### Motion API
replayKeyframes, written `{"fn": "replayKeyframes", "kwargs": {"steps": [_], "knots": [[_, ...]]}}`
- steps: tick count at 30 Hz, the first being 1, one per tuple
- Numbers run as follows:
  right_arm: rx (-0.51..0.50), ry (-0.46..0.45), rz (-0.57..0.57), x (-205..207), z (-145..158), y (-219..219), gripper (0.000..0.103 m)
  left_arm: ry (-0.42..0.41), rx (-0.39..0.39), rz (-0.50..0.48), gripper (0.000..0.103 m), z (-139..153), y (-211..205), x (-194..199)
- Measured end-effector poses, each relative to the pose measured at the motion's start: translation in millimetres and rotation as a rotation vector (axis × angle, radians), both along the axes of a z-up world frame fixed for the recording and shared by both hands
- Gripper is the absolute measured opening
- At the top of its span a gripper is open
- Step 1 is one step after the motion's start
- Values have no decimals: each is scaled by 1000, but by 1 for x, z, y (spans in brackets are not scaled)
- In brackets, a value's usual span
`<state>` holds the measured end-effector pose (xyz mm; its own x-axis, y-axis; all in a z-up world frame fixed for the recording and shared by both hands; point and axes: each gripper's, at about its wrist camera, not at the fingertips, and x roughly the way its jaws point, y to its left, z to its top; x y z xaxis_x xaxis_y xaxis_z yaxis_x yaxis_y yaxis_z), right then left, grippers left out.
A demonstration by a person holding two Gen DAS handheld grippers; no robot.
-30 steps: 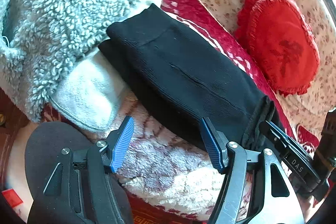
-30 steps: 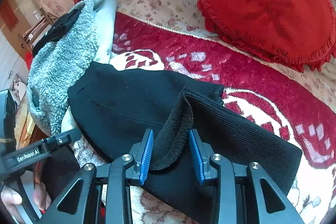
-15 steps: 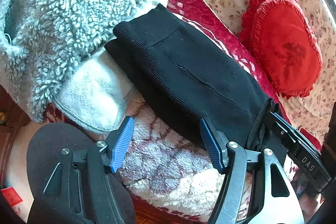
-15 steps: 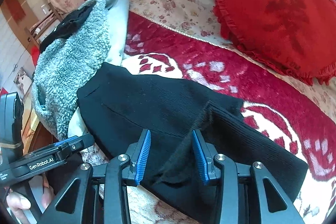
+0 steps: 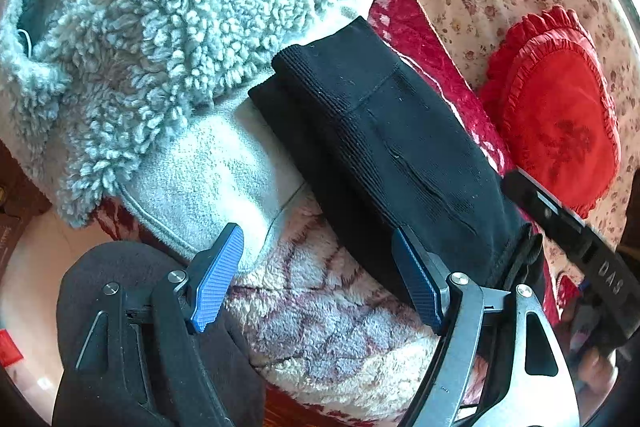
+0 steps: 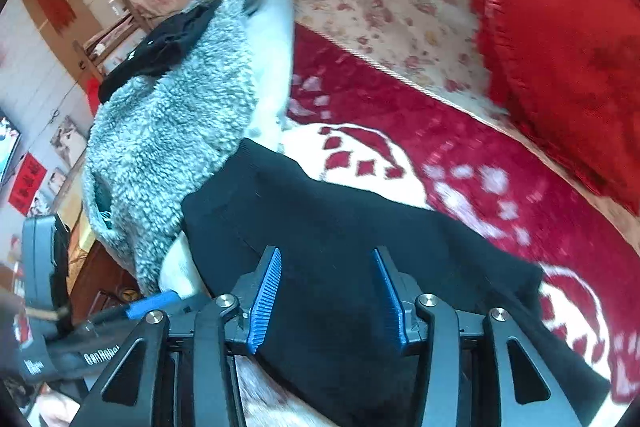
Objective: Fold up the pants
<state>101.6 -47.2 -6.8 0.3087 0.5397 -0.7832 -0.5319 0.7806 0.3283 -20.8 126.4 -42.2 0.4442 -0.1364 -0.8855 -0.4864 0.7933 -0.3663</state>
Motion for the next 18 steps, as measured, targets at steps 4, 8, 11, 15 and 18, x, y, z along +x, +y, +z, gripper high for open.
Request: {"fn": "replayKeyframes", "kwargs": {"steps": [4,8,11,15,18], "knots": [[-15,-6,56,14,0,29,47,2,-5,9,78,-3,0,10],[-19,14,92,32,-6,55,48,4,-2,15,78,-7,0,21],[-36,31,109,45,-15,75,48,4,-6,17,80,-10,2,30],[-48,70,129,66,-30,98,48,-7,-23,23,88,-13,4,38],[-43,103,165,77,-42,112,48,-13,-21,32,90,-14,5,43]]}}
